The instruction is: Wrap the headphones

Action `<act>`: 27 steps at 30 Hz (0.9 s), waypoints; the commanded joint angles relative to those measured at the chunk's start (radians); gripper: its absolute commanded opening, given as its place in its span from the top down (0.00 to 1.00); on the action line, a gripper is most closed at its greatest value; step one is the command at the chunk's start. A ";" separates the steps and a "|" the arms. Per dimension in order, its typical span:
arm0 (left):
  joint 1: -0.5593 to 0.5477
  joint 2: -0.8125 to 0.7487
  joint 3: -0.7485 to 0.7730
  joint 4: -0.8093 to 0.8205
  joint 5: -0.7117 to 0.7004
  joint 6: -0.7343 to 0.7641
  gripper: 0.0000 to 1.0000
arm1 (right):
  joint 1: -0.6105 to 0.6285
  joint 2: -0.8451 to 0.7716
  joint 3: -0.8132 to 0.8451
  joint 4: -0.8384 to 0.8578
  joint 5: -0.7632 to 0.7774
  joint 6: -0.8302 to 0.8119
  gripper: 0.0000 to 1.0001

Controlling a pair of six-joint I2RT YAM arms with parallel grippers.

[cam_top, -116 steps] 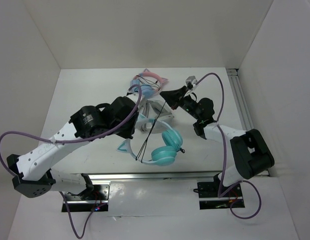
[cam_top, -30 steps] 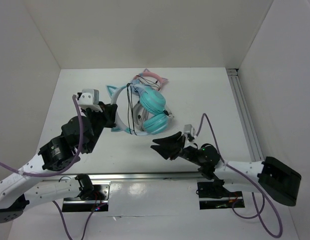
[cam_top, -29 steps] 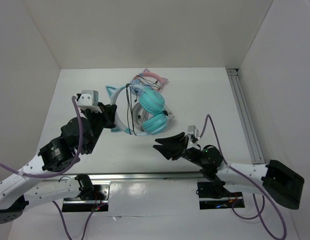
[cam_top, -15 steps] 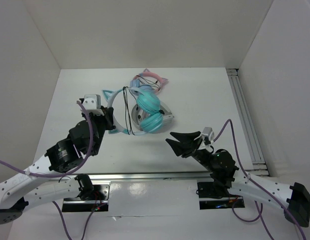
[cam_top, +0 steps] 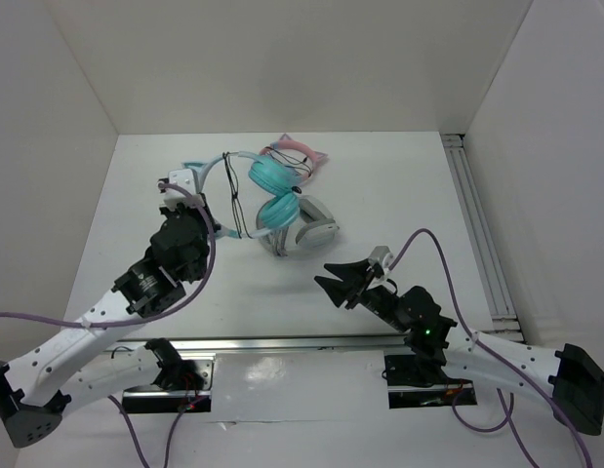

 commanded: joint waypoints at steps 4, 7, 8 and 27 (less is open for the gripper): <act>0.155 0.069 0.021 0.057 0.044 -0.220 1.00 | 0.006 -0.004 0.030 0.039 -0.017 0.003 0.52; 0.232 0.129 0.031 -0.002 0.105 -0.283 1.00 | 0.006 -0.004 0.030 0.030 -0.017 0.003 0.52; 0.246 0.157 0.031 -0.002 0.116 -0.309 1.00 | 0.006 -0.004 0.030 0.030 -0.017 0.003 0.52; 0.370 0.286 -0.068 -0.037 0.232 -0.536 1.00 | 0.006 0.027 0.032 0.050 -0.027 -0.006 0.51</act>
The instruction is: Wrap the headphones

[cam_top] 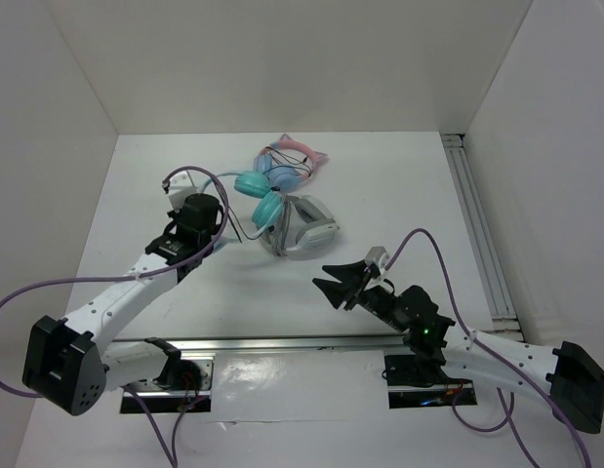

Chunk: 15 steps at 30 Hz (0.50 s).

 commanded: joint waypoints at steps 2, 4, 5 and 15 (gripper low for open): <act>0.003 -0.025 0.012 0.087 0.016 -0.106 1.00 | 0.006 0.000 0.032 0.049 -0.008 -0.006 0.51; 0.003 -0.016 0.012 0.076 0.027 -0.115 1.00 | 0.006 0.009 0.032 0.049 -0.008 -0.006 0.51; 0.003 -0.007 0.012 0.076 0.027 -0.115 1.00 | 0.006 0.009 0.032 0.049 -0.008 -0.006 0.51; 0.104 0.210 0.053 0.094 0.178 -0.109 1.00 | 0.006 0.055 0.032 0.098 -0.049 0.013 0.51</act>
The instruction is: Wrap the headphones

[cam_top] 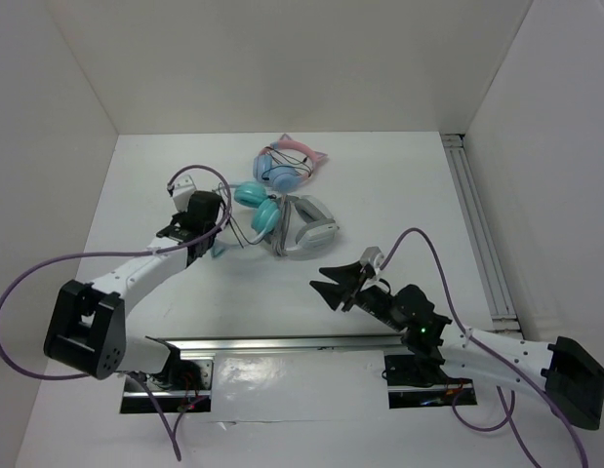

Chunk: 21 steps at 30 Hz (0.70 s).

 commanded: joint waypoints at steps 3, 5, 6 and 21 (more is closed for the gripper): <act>0.050 0.076 0.062 0.135 0.076 -0.035 1.00 | 0.006 0.046 0.032 0.084 -0.037 0.009 0.51; 0.059 0.105 0.062 0.160 0.105 -0.035 1.00 | 0.006 0.078 0.032 0.110 -0.038 0.009 0.51; 0.085 0.114 0.062 0.181 0.126 -0.035 1.00 | 0.015 0.087 0.032 0.110 -0.038 0.009 0.51; 0.260 0.280 0.117 0.261 0.294 -0.064 1.00 | 0.015 0.189 0.050 0.143 -0.079 0.009 0.51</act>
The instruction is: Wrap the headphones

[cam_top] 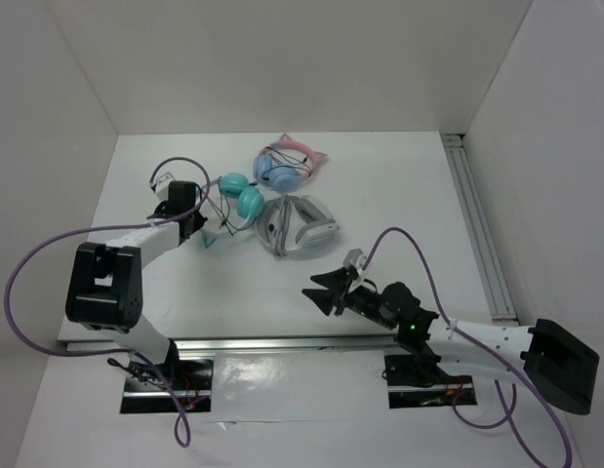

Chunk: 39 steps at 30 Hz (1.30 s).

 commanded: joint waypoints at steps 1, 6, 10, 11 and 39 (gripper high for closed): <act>0.020 0.045 0.072 0.112 0.045 -0.055 1.00 | 0.007 0.013 0.047 0.070 -0.018 0.007 0.51; 0.030 0.163 0.115 0.112 0.056 -0.055 1.00 | 0.016 0.022 0.056 0.070 -0.039 0.017 0.51; 0.066 0.197 0.146 0.085 0.093 -0.093 1.00 | 0.016 0.041 0.065 0.070 -0.039 0.017 0.51; 0.076 0.197 0.146 0.096 0.093 -0.093 1.00 | 0.016 0.041 0.065 0.070 -0.039 0.017 0.51; 0.106 0.269 0.257 0.037 0.149 -0.126 1.00 | 0.025 0.117 0.074 0.089 -0.050 0.007 0.52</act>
